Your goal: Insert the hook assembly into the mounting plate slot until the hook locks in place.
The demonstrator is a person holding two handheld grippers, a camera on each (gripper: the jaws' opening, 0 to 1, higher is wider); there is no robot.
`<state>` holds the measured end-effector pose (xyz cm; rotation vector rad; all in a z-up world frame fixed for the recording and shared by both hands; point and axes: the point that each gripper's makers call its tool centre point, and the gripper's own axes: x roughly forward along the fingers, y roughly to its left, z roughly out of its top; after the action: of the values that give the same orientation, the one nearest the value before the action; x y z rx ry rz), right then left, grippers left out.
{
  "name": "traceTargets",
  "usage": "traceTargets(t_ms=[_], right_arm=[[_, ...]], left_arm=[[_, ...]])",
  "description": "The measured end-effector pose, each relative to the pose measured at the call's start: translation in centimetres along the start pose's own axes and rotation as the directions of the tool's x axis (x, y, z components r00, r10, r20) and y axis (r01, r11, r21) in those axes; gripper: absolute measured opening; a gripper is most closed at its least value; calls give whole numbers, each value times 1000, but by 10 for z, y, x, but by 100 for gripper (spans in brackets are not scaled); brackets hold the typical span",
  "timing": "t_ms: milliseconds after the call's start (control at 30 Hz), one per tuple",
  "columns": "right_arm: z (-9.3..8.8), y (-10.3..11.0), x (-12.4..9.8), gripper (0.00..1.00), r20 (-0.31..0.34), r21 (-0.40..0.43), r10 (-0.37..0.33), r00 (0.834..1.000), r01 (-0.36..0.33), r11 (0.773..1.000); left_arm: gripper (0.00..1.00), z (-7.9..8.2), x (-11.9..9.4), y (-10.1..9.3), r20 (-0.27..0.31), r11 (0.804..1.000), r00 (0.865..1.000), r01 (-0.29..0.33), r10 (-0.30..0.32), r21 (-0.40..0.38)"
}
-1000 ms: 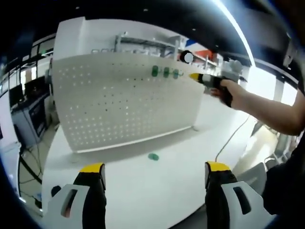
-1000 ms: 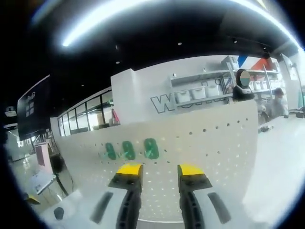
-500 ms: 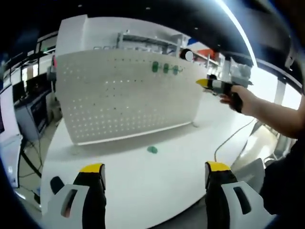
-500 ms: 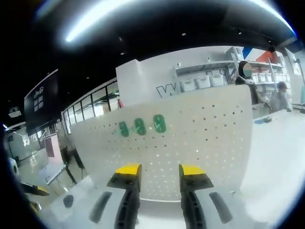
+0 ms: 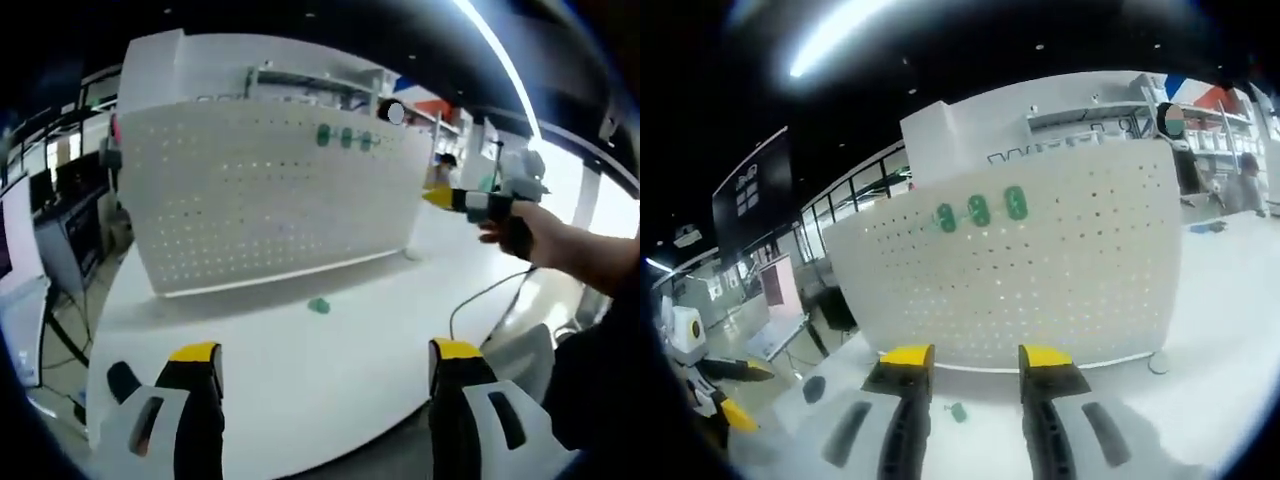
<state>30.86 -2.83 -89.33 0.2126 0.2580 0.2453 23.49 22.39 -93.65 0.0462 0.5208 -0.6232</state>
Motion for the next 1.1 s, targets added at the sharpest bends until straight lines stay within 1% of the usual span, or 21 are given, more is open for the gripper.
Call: traceTargets(t_ms=[67,100,167,267,333,400,433,500,600,700,867,967,1100], right_arm=[[-7,4,-2,32,-15,9,23,1000,-23,1000],[-15,13,-3,33,-28,39,66,997,-65,997],[-27,20,-6,34,-71,57,103,992,-99,993],[-41,24,-10,34,-101,48,112,989,-107,993],[-54,30,-16,34,-132,45,130,983,-125,991],[-67,33,-20,35,-178,42,144,973,-139,989],[-76,35,-23,35,-203,61,156,967,-146,987],[-85,37,-27,36,-221,92,167,961,-150,984],[-96,41,-34,36,-246,90,175,953,-157,983],[-102,45,-39,36,-259,98,181,949,-160,982],[-116,54,-50,36,-292,81,191,937,-174,981],[-124,57,-53,36,-313,87,198,929,-179,980],[-129,58,-57,36,-322,99,196,926,-173,980]], left_arm=[[86,-1,-1,0,-3,1000,1000,0,0,-6],[87,-2,-2,0,-1,1000,1000,0,0,-10],[87,-3,-2,0,-5,1000,1000,4,-4,-14],[85,-6,-4,0,-11,1000,1000,-2,1,-10],[86,-7,-5,0,-13,1000,1000,0,0,-17],[86,-10,-6,0,-19,1000,1000,3,-3,-22],[87,-12,-6,0,-25,1000,1000,6,-6,-25],[87,-18,-5,-2,-38,999,999,13,-14,-32],[87,-27,-6,-2,-58,998,998,18,-22,-61],[87,-29,-7,-2,-56,996,998,23,-28,-87],[87,-36,-9,-3,-73,997,997,23,-28,-76],[87,-43,-11,-2,-89,996,995,28,-35,-84],[87,-51,-14,3,-109,996,994,22,-32,-89]])
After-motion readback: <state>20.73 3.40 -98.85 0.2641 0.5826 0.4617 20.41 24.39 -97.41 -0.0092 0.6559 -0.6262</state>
